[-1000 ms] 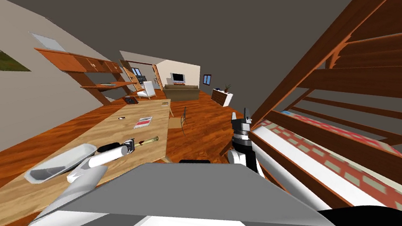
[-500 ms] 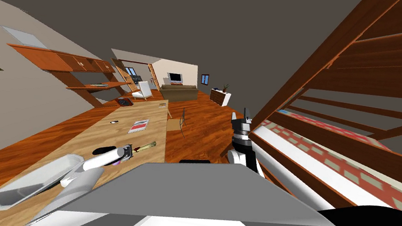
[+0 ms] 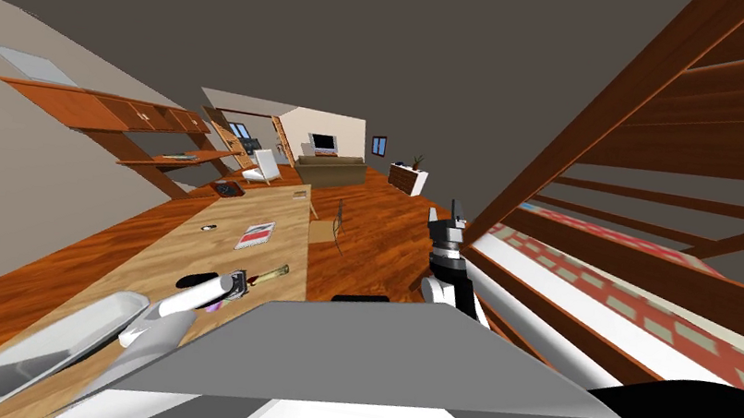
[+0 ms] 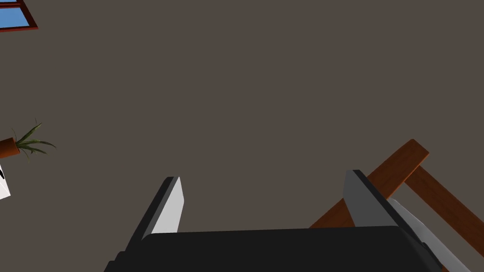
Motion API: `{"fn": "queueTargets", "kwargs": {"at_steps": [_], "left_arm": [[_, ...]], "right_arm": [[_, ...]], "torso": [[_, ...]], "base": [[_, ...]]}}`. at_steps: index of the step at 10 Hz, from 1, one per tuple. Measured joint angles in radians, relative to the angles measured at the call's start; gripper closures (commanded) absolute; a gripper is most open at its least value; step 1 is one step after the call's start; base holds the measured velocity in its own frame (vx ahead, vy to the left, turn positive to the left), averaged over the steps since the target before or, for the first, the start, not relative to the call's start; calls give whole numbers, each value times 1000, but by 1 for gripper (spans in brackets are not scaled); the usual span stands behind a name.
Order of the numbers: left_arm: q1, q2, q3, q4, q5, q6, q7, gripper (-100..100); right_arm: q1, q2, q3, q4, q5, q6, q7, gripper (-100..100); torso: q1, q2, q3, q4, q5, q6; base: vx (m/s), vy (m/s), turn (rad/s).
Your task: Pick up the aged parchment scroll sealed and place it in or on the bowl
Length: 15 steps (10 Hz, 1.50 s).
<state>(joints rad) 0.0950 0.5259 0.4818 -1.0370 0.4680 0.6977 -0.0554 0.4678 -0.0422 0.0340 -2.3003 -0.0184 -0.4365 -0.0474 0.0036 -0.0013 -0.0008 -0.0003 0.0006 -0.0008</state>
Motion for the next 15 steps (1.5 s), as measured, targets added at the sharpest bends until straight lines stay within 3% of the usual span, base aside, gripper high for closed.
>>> {"fn": "queueTargets", "kwargs": {"at_steps": [1,2,6,7,8,10,11,12,15], "left_arm": [[-2,-7,-5,11,-4,-15,1,-100],[-2,-8,-5,12,-5,-18,2,100],[-2,-8,-5,13,-4,-17,3,100],[-2,-8,-5,13,-4,-17,3,0],[-2,-8,-5,13,-4,-17,3,100],[2,14,8,-11,12,16,-5,100],[3,14,8,-12,13,19,-6,0],[3,14,8,-11,13,19,-6,100],[-10,47,25,-18,12,18,-15,100]], "right_arm": [[0,0,0,0,0,0,0,0],[0,0,0,0,0,0,0,0],[0,0,0,0,0,0,0,0],[0,0,0,0,0,0,0,0],[0,0,0,0,0,0,0,0],[0,0,0,0,0,0,0,0],[0,0,0,0,0,0,0,0],[0,0,0,0,0,0,0,0],[-1,0,0,0,0,0,0,0]], "torso": [[0,0,0,0,0,0],[-2,0,0,0,0,0],[-5,1,1,0,-1,1],[-5,2,1,0,-1,1],[-5,2,1,0,-2,1],[-12,4,2,1,-3,1],[-9,3,2,1,-3,1],[-7,3,2,1,-2,1],[-12,16,9,3,-4,0]], "base": [[15,29,-4],[0,0,0],[0,0,0],[0,0,0],[-31,-72,-6],[-28,-68,7],[-3,-8,1],[-87,-20,-27],[-193,-58,-31]]}}
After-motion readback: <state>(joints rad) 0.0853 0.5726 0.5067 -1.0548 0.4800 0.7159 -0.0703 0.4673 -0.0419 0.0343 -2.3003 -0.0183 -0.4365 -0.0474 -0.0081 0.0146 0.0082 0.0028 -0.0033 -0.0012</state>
